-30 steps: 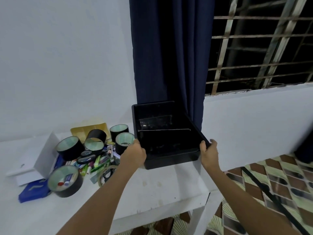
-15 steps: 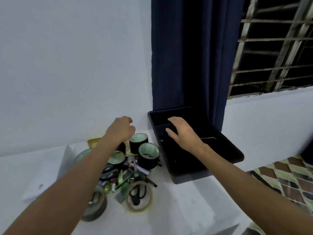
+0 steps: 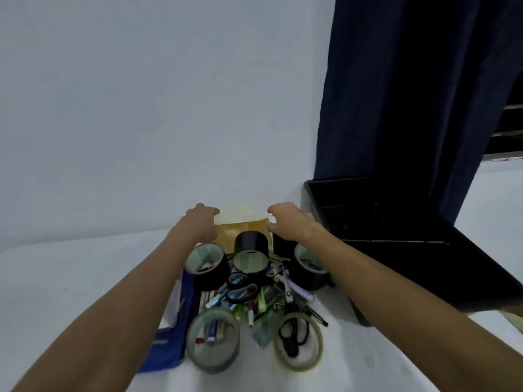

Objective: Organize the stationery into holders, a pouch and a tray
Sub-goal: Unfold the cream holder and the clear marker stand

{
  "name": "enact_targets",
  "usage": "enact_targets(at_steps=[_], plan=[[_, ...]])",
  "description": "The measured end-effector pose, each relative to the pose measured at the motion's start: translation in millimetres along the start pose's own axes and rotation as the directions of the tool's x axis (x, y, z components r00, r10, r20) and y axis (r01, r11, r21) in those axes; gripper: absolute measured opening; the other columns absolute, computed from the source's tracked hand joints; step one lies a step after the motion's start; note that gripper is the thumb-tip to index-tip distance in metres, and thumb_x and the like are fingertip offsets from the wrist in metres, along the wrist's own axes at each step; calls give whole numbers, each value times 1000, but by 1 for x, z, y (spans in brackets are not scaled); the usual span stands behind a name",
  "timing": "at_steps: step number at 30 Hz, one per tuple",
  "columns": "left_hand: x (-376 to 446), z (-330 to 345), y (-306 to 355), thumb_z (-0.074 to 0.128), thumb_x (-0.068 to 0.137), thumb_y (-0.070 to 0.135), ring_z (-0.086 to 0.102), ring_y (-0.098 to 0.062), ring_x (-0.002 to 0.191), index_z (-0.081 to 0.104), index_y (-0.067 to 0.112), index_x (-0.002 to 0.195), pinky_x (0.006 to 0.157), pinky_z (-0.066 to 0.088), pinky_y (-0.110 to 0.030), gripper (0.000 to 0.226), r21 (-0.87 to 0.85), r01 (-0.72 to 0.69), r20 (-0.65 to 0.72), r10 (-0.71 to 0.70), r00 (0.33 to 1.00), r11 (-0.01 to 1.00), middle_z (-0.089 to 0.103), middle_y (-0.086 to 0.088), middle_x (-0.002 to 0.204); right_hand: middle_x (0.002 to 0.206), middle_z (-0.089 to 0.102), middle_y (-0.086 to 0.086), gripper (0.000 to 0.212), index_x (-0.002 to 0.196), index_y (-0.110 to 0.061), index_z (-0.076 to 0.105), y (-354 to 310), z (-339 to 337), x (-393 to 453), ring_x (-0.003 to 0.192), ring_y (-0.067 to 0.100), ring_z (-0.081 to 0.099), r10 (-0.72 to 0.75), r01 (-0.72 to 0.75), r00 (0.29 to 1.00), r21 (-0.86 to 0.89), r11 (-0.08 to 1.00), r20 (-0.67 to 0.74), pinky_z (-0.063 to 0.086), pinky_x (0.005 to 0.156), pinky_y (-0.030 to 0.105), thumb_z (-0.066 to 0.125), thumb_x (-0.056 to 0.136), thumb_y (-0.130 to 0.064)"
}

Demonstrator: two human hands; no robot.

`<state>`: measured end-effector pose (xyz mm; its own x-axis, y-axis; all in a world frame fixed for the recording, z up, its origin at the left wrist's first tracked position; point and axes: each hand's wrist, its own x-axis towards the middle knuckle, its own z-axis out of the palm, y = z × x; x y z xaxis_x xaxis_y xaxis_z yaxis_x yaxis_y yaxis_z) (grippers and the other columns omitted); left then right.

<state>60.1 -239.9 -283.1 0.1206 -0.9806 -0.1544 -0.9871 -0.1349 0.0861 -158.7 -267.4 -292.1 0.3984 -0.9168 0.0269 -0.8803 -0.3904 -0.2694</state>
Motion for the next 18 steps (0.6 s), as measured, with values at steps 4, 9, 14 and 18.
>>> enact_targets(at_steps=[4, 9, 14, 18], plan=[[16, 8, -13, 55, 85, 15, 45, -28, 128, 32, 24, 148, 99, 43, -35, 68, 28, -87, 14, 87, 996, 996, 38, -11, 147, 113, 62, 15, 36, 115, -3, 60, 4, 8, 22, 111, 33, 54, 76, -74, 996, -54, 996, 41, 49, 90, 40, 53, 92, -31], [43, 16, -15, 50, 88, 15, 53, -25, 118, 44, 29, 139, 88, 49, -36, 54, 140, -118, -67, 128, 989, 983, 50, -5, 136, 51, 39, 3, 40, 49, -13, 38, 7, 6, 37, 56, 23, 42, 37, -38, 998, 30, 999, 55, 34, 53, 28, 54, 86, -13], [69, 18, -17, 41, 88, 7, 64, -25, 88, 63, 13, 91, 64, 48, -31, 23, 163, -156, -182, 185, 966, 974, 65, -6, 93, 52, 34, 4, 37, 53, -13, 30, 9, -11, 61, 50, 17, 26, 0, 16, 998, 248, 969, -63, 25, 49, 29, 47, 86, -9], [88, 15, -10, 43, 86, 9, 60, -25, 72, 50, 13, 66, 57, 43, -30, 21, 61, -144, -172, 152, 973, 988, 58, -6, 77, 56, 42, 5, 30, 58, -8, 41, 14, -20, 81, 52, 19, 33, 40, -12, 997, 357, 934, -71, 30, 52, 30, 46, 88, -11]])
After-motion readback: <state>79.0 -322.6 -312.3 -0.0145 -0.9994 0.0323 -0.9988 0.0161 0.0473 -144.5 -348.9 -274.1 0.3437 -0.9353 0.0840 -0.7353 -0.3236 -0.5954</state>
